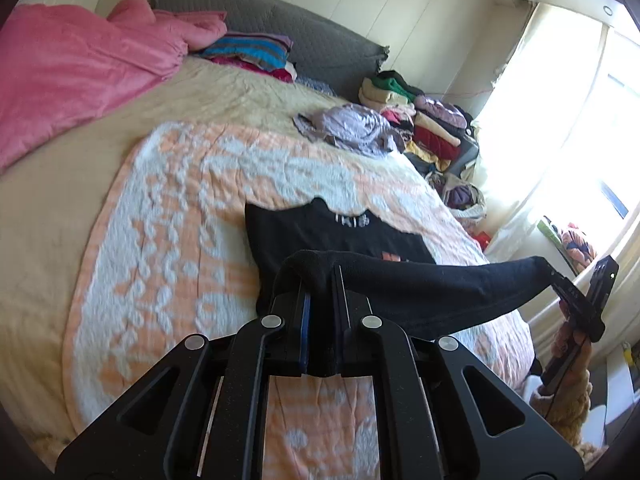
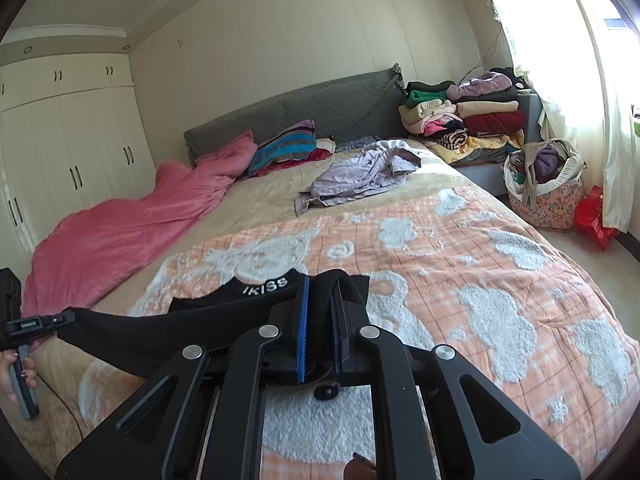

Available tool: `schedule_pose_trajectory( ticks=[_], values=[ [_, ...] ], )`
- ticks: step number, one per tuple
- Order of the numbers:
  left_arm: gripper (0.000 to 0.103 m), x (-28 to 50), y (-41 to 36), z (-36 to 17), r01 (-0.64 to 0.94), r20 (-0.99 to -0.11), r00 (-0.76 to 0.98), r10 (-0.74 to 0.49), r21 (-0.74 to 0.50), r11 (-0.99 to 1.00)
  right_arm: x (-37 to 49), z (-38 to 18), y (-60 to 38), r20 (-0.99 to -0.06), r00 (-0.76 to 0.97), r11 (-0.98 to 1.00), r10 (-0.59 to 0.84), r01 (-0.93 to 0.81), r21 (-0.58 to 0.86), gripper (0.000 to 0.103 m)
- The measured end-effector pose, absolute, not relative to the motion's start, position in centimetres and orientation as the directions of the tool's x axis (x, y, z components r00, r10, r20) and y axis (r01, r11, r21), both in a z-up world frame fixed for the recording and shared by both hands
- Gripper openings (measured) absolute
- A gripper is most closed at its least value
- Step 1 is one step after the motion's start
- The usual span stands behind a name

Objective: Fold small clothes
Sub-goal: 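Lift the hem with both grippers and fold it toward the collar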

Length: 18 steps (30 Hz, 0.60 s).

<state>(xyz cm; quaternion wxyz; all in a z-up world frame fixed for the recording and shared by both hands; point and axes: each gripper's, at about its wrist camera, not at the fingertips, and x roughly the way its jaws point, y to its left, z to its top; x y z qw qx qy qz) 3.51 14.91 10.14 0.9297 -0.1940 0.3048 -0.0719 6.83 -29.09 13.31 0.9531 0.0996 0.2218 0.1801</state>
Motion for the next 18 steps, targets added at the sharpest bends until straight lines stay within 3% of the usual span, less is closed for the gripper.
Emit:
schedule_pose_trajectory(
  ticks=[9,18],
  values=[
    [0.003,7.0,15.4,11.5,0.008,-0.514,0.824,-0.240,-0.413,0.911,10.7,13.6,-29.4,-0.378,0.846,0.910,0.375,-0.260,0.321,0.008],
    [0.003,10.2,15.0,11.6,-0.023,-0.534,0.828,-0.172,-0.339,0.941,14.9,13.1,-29.0,-0.398,0.840,0.907,0.368,-0.230,0.352,0.008]
  ],
)
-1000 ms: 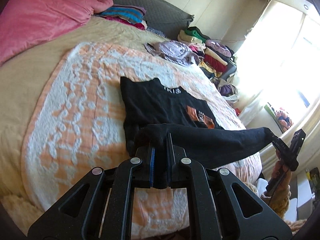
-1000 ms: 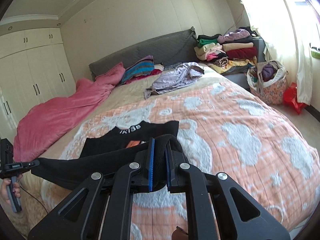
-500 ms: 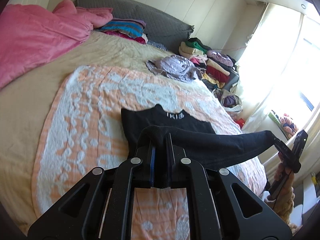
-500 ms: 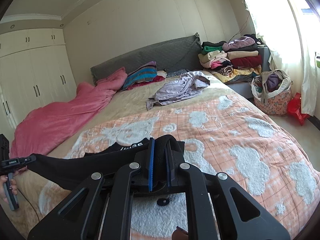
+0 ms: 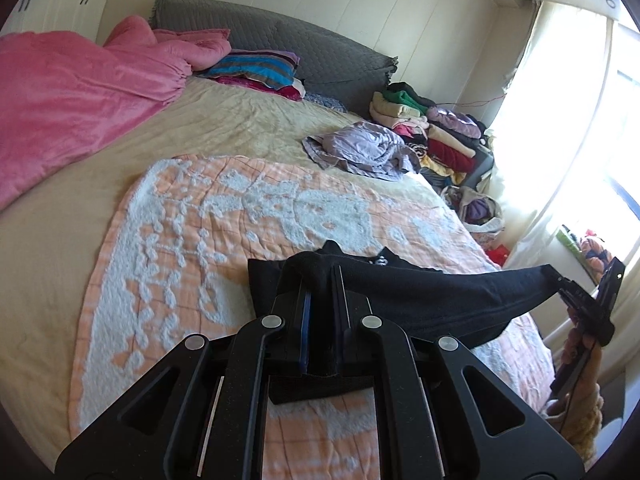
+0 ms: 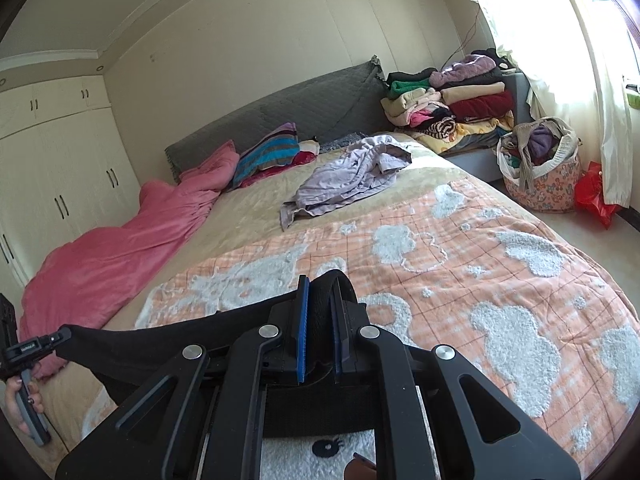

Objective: Fold small clothes
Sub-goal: 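Lift the hem with both grippers and fold it toward the collar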

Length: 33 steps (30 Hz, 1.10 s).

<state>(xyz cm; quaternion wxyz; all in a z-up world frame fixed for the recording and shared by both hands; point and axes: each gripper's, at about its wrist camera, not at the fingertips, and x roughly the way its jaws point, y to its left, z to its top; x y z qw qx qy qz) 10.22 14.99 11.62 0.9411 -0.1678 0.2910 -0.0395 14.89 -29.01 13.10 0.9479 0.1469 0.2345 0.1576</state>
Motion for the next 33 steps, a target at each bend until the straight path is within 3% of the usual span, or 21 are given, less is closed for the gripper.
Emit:
schedule_pose_trajectory(
  ticks=[33],
  values=[
    [0.005,19.7,14.3,2.7,-0.102,-0.703,0.711,-0.034,-0.151,0.983,24.8,2.9,-26.9,-0.580,0.770,0.948,0.268,-0.105,0.299,0.009]
  ],
)
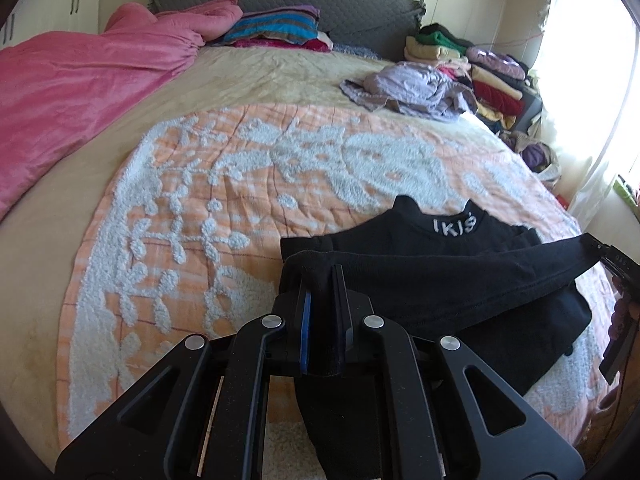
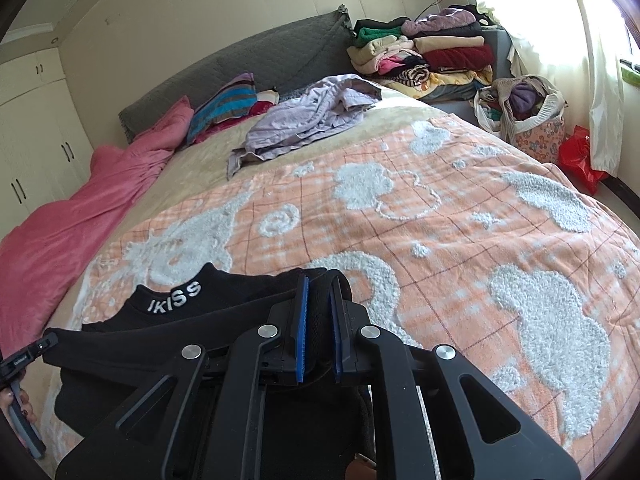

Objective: Fold small clothes
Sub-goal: 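Lift the hem with both grippers and fold it toward the collar, then lay the hem down near the collar and open both grippers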

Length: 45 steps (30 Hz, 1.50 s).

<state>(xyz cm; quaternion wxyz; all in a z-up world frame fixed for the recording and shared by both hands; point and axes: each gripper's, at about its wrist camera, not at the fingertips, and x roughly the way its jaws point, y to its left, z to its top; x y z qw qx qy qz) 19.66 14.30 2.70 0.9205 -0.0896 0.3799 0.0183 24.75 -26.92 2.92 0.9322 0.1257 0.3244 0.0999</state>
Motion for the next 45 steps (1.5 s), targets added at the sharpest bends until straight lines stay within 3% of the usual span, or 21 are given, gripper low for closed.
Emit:
schedule_pose_trajectory(
  ticks=[3,5,6,9,11,12,13,18,20,21,23,24,25,28,30,39,45],
  values=[
    [0.005,19.7,13.8,2.5,-0.108,-0.702,0.712,-0.015,-0.130,0.986,24.8,2.2,-26.4,-0.589,0.771,0.959,0.242,-0.099,0.264,0.011],
    [0.006,19.6,13.6,2.5,-0.107,-0.700,0.714,-0.009,-0.123,0.987,24.8,1.9,-26.2,-0.595,0.769,0.963,0.233,-0.097,0.253,0.018],
    [0.008,19.7,13.6,2.5,-0.108,-0.700,0.714,-0.009,-0.122,0.987,24.8,1.8,-26.3,-0.598,0.768,0.963,0.231,-0.094,0.251,0.028],
    [0.018,19.4,13.3,2.9,-0.111,-0.690,0.723,0.008,-0.104,0.988,24.4,1.6,-26.7,-0.590,0.767,0.955,0.252,-0.100,0.278,0.033],
    [0.023,19.2,13.2,3.3,-0.109,-0.685,0.729,0.007,-0.106,0.988,24.0,1.7,-26.8,-0.583,0.769,0.952,0.264,-0.110,0.287,0.043],
    [0.031,19.0,13.2,3.5,-0.107,-0.679,0.734,0.005,-0.109,0.988,23.5,1.9,-26.9,-0.574,0.777,0.953,0.260,-0.111,0.281,0.047],
    [0.038,18.8,13.1,3.7,-0.107,-0.674,0.739,0.006,-0.109,0.988,23.1,2.2,-26.8,-0.563,0.785,0.954,0.259,-0.118,0.274,0.048],
    [0.055,17.3,12.3,5.2,-0.091,-0.634,0.773,-0.001,-0.112,0.990,21.1,3.9,-26.2,-0.499,0.813,0.948,0.301,-0.197,0.251,0.054],
    [0.056,16.6,11.8,5.8,-0.077,-0.618,0.786,-0.007,-0.109,0.991,20.4,4.4,-25.8,-0.482,0.814,0.942,0.323,-0.231,0.242,0.054],
    [0.056,16.4,11.6,6.0,-0.073,-0.614,0.790,-0.006,-0.103,0.992,20.2,4.5,-25.6,-0.480,0.812,0.940,0.331,-0.243,0.238,0.053],
    [0.056,15.8,11.0,6.4,-0.055,-0.609,0.793,-0.011,-0.090,0.994,19.8,4.7,-25.0,-0.486,0.799,0.935,0.353,-0.280,0.218,0.037],
    [0.049,15.4,10.7,6.5,-0.040,-0.608,0.793,-0.025,-0.093,0.995,19.7,4.7,-24.6,-0.494,0.789,0.931,0.365,-0.301,0.208,0.029],
    [0.037,15.3,10.5,6.4,-0.026,-0.612,0.790,-0.040,-0.098,0.995,19.6,4.6,-24.3,-0.502,0.780,0.927,0.374,-0.314,0.203,0.028],
    [0.015,14.9,9.6,5.7,0.012,-0.636,0.767,-0.080,-0.110,0.994,19.1,3.8,-22.8,-0.545,0.744,0.919,0.388,-0.358,0.165,0.023],
    [0.007,15.0,8.8,4.8,0.038,-0.663,0.743,-0.098,-0.104,0.994,18.9,3.0,-21.7,-0.581,0.724,0.919,0.373,-0.374,0.123,0.023],
    [0.007,17.9,6.6,-1.5,0.056,-0.771,0.635,-0.046,-0.014,0.998,21.4,-1.7,-20.6,-0.732,0.640,0.952,0.233,-0.303,0.038,0.021],
    [0.007,20.6,7.2,-1.8,0.024,-0.765,0.644,-0.024,-0.012,1.000,23.5,-1.7,-20.1,-0.723,0.650,0.949,0.234,-0.314,0.024,0.020]
  ],
)
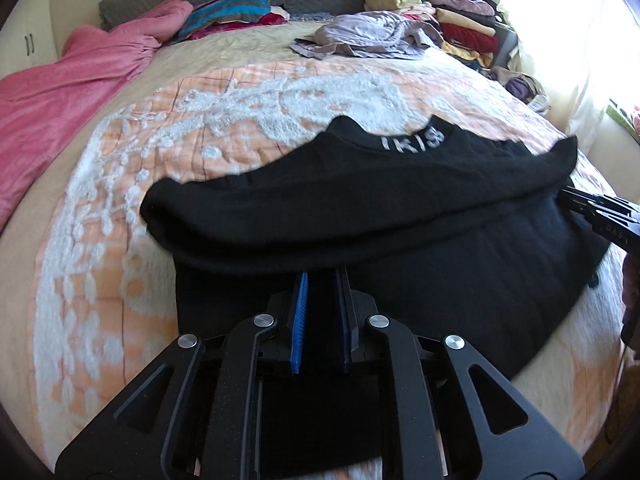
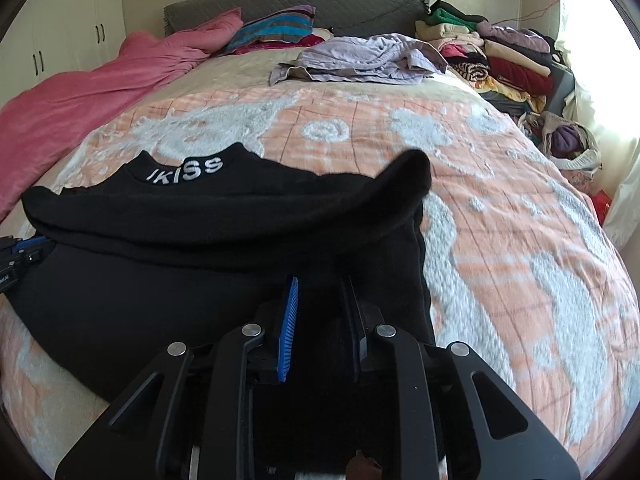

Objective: Fold small clothes
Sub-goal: 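Lay the hem down near the collar and open both grippers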

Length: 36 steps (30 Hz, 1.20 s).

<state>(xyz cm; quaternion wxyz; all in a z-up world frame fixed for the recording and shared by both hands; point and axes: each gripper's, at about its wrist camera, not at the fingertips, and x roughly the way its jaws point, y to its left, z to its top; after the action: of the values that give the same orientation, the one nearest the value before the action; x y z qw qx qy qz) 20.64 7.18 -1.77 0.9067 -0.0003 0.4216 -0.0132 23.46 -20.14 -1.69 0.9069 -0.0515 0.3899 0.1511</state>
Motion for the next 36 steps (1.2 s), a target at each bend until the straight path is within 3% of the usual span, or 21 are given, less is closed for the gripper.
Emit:
schedule_pose_trajectory(
  ticks=[3,6,14,17,18,21,25,29,30,31,32,36],
  values=[
    [0.008,21.9,7.3,-1.7,0.010,-0.762,0.647,-0.013,-0.008,1.000,25.0,-1.2,-19.8,-0.708,0.668,0.950,0.229,-0.313,0.012,0.020],
    [0.023,23.4,7.8,-1.3,-0.018,-0.760,0.650,0.013,0.002,1.000,26.8,-0.6,-20.1,-0.689,0.687,0.956,0.229,-0.290,0.029,0.020],
    [0.023,25.0,11.1,0.0,-0.099,-0.738,0.675,0.012,-0.074,0.992,29.0,1.1,-22.2,-0.630,0.744,0.970,0.222,-0.237,0.063,0.020],
    [0.029,24.7,12.6,0.4,-0.143,-0.721,0.693,0.012,-0.122,0.982,29.4,1.5,-23.2,-0.617,0.759,0.975,0.209,-0.214,0.067,0.021],
    [0.031,24.4,13.0,0.5,-0.157,-0.716,0.698,0.012,-0.138,0.978,29.5,1.5,-23.5,-0.619,0.760,0.977,0.198,-0.204,0.062,0.022],
    [0.034,23.7,13.8,0.6,-0.173,-0.712,0.702,0.007,-0.161,0.972,29.9,0.9,-24.0,-0.651,0.734,0.978,0.194,-0.196,0.070,0.044],
    [0.043,22.6,14.8,0.0,-0.197,-0.724,0.690,-0.004,-0.193,0.961,30.5,-0.3,-23.9,-0.699,0.694,0.980,0.171,-0.190,0.052,0.045],
    [0.044,22.0,14.8,-1.0,-0.188,-0.740,0.670,-0.048,-0.232,0.954,31.0,-2.1,-23.6,-0.749,0.638,0.979,0.176,-0.191,0.067,0.046],
    [0.042,21.8,14.6,-1.3,-0.184,-0.747,0.664,-0.043,-0.219,0.958,30.9,-2.2,-23.8,-0.752,0.633,0.978,0.184,-0.192,0.078,0.041],
    [0.019,21.9,14.4,-1.5,-0.182,-0.752,0.658,-0.036,-0.204,0.962,30.9,-2.3,-23.9,-0.750,0.630,0.976,0.200,-0.197,0.094,0.012],
    [0.008,21.8,14.2,-1.6,-0.181,-0.755,0.656,-0.026,-0.190,0.965,30.8,-2.2,-24.0,-0.748,0.623,0.970,0.230,-0.212,0.121,0.006],
    [0.004,20.9,14.2,-1.0,-0.175,-0.741,0.672,-0.006,-0.166,0.970,30.1,-1.2,-24.2,-0.720,0.663,0.976,0.203,-0.195,0.095,0.005]
  ],
)
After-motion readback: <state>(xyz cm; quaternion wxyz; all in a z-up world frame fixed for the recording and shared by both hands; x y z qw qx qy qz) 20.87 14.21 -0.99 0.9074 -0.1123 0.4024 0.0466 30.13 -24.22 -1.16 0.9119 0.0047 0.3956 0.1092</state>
